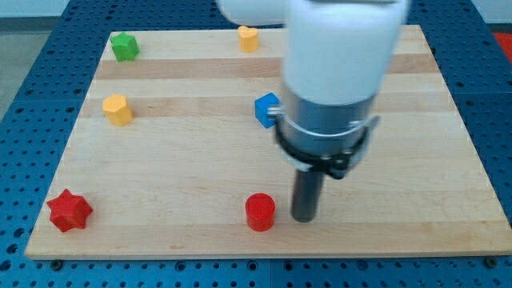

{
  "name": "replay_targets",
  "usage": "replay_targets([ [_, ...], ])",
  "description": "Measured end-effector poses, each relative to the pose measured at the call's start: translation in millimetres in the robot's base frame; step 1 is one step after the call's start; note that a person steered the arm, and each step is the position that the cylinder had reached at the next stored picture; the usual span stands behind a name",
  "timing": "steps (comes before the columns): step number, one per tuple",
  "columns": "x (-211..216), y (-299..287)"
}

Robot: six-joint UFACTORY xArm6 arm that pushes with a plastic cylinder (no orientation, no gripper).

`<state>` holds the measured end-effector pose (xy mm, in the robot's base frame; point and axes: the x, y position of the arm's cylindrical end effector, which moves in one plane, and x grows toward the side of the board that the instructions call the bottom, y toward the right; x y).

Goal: Push the red circle diagonally bottom left to the blue cube

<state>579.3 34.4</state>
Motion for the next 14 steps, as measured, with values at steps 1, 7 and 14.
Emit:
replay_targets([
  [1,26,-2],
  [7,10,-44],
  [14,-28,-121],
])
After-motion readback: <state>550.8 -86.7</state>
